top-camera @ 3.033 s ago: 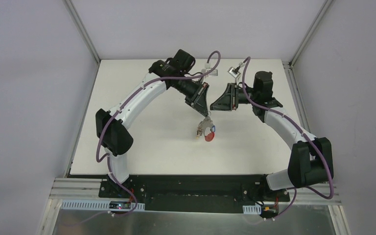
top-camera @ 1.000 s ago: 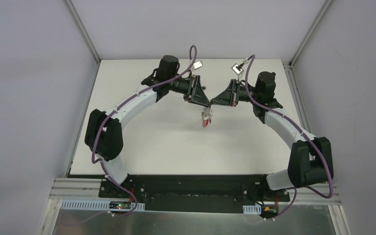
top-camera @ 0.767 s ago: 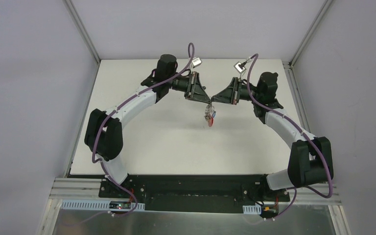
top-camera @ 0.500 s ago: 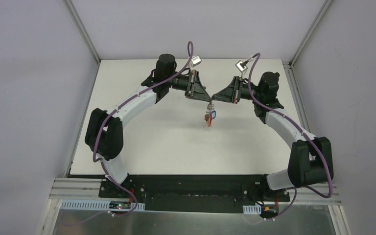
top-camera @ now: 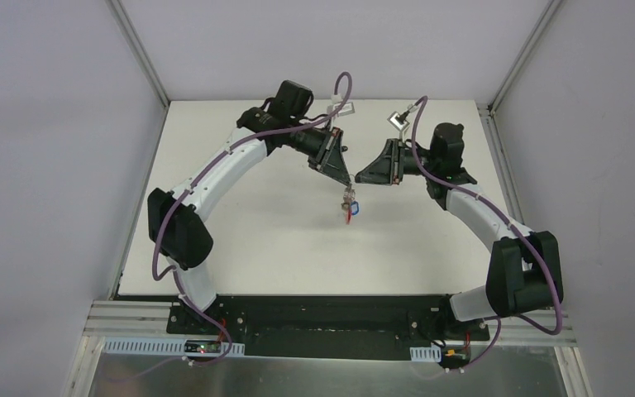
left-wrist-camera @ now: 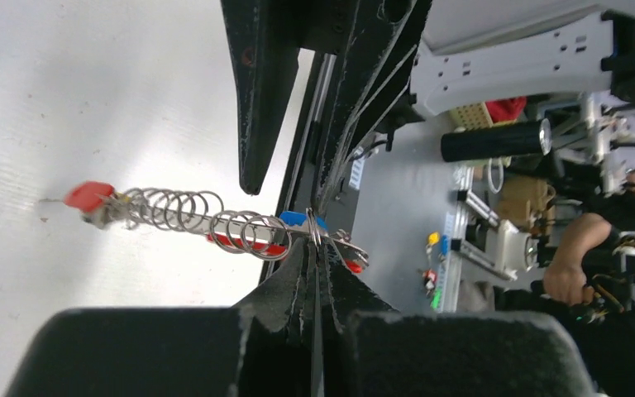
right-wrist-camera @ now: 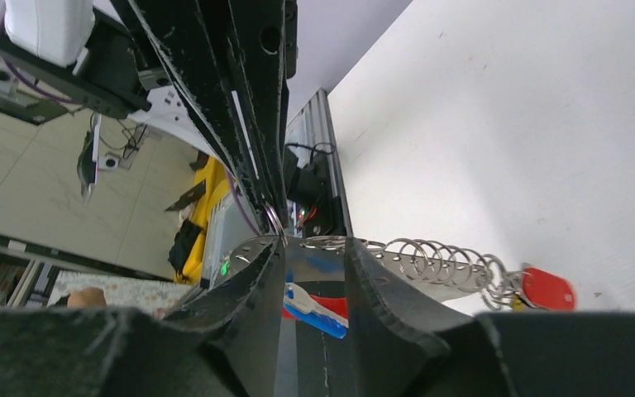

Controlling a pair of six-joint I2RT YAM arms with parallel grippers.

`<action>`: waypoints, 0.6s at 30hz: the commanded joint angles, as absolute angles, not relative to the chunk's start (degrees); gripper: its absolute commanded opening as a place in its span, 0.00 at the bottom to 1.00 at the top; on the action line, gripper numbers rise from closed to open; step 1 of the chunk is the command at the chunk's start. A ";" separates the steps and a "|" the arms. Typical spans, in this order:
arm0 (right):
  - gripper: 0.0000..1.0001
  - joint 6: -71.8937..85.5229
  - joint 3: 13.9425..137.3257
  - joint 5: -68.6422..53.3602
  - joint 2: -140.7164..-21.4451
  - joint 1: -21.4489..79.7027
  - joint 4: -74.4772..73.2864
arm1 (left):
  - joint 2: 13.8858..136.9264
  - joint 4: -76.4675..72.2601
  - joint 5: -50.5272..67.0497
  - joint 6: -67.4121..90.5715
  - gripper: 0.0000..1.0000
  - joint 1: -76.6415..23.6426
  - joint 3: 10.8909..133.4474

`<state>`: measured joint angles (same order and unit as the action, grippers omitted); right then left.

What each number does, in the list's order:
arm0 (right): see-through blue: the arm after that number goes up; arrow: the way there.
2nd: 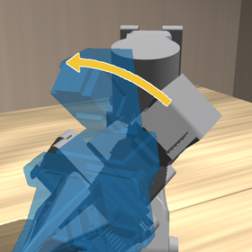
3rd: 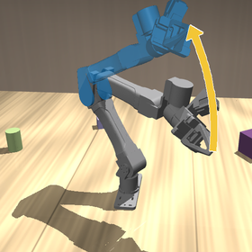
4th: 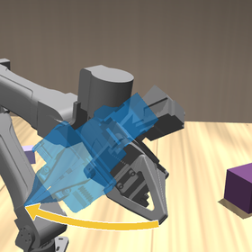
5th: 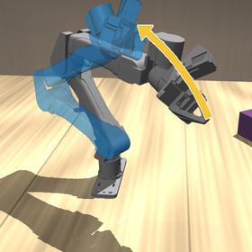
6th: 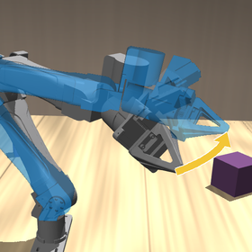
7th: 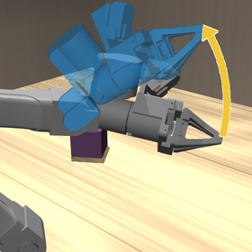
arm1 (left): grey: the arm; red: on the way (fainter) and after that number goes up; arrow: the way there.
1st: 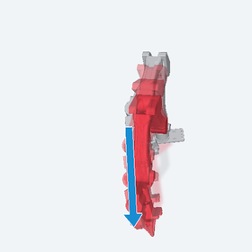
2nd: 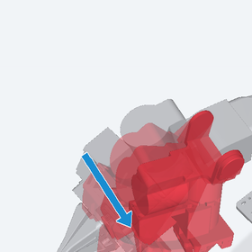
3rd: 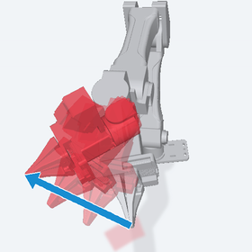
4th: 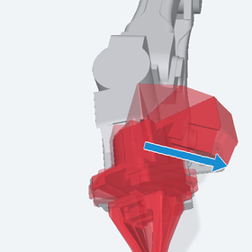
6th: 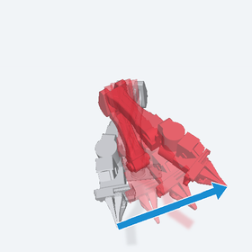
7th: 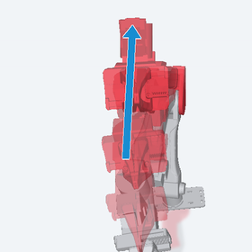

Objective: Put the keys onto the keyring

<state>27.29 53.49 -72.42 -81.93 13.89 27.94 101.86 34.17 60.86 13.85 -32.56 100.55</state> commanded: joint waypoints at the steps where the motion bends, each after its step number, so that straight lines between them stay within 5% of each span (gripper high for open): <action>1: 0.34 21.80 55.01 -75.52 -80.00 15.21 25.30 | 104.55 55.60 60.56 -3.42 0.00 -34.77 108.56; 18: 0.29 19.13 54.54 -79.36 -79.48 19.21 22.54 | 106.35 61.29 56.86 -7.22 0.00 -37.46 111.89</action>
<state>22.22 53.49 -77.21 -81.69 18.11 23.11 107.48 60.40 55.86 -5.87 -37.43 110.02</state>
